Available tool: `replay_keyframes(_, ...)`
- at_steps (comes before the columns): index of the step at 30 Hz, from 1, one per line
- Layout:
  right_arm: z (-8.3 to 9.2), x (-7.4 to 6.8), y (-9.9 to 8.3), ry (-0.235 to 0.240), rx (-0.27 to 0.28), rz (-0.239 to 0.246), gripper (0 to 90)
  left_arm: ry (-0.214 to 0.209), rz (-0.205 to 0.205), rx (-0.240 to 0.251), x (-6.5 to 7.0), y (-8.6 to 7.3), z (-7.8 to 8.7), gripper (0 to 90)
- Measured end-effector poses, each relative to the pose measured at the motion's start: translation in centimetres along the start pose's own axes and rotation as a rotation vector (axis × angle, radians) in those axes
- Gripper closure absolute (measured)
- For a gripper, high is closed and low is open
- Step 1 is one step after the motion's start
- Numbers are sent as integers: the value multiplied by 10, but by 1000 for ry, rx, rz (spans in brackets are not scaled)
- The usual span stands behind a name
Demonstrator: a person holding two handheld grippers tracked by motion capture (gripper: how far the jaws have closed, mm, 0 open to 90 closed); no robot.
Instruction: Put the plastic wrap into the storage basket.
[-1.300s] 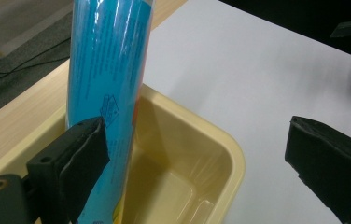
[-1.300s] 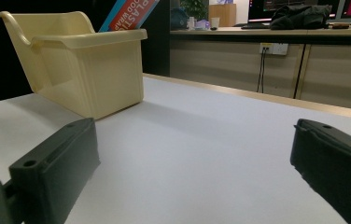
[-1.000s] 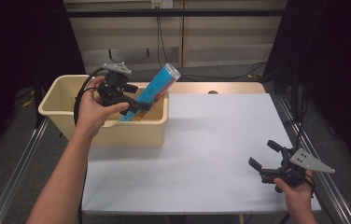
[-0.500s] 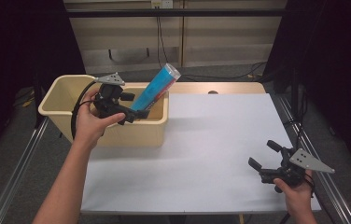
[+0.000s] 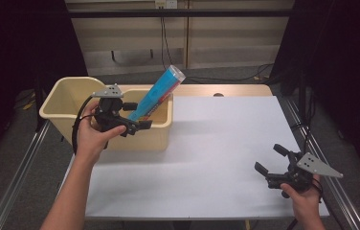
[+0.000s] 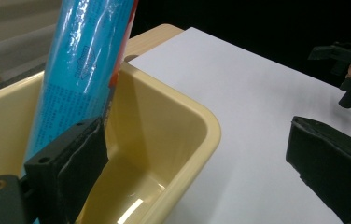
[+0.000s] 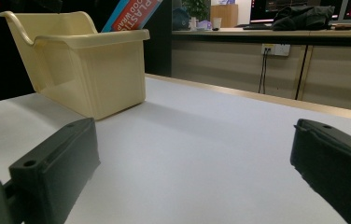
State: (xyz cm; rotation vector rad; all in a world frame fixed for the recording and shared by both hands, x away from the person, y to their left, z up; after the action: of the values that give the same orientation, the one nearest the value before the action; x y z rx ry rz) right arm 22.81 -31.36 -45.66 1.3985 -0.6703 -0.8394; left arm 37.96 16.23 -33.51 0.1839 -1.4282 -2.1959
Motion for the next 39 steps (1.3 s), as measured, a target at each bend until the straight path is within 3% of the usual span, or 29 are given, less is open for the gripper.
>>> replay_keyframes(16, -1, -1, -1, 4, -6, 3, 7, -10, 10, 59, 8, -30, 8, 59)
replay_keyframes(24, -1, -1, -1, 5, -7, 7, 7, -5, -22, 115, 14, -41, 11, 55)
replay_keyframes(35, -1, -1, -1, 4, -10, 8, 7, 16, -20, 125, 17, -58, 15, 56)
replay_keyframes(39, -1, -1, -1, 3, -12, 6, 7, 21, -37, 136, 17, -64, 16, 56)
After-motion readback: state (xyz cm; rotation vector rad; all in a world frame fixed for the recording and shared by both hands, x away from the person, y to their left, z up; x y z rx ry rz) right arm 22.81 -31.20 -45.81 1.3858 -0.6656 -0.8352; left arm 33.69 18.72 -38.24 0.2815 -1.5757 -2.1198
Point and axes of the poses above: each handheld gripper's, and its own axes: z roughly backward along the jaws, y roughly out of its top, x roughly to its right, the point moved 2 cm from there along -z, roughly forward along the jaws, and after that the axes turned 3 degrees about x, right-handed, at the moved point
